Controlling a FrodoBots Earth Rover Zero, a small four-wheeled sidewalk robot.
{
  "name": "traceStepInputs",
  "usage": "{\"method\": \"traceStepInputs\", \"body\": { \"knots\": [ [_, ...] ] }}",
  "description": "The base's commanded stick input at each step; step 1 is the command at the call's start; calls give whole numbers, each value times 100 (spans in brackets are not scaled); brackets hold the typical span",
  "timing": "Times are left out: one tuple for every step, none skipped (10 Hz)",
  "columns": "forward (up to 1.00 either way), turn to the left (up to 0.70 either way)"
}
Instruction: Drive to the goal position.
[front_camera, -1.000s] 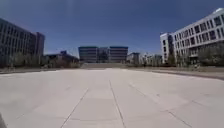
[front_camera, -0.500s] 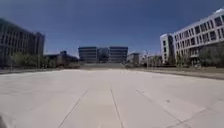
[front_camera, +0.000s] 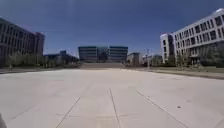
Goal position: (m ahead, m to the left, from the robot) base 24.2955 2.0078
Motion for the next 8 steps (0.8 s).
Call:
{"method": "traceStepInputs", "body": {
  "knots": [
    [70, 0],
    [70, 0],
    [70, 0],
    [70, 0],
    [70, 0],
    [70, 0],
    [70, 0],
    [70, 0]
  ]
}}
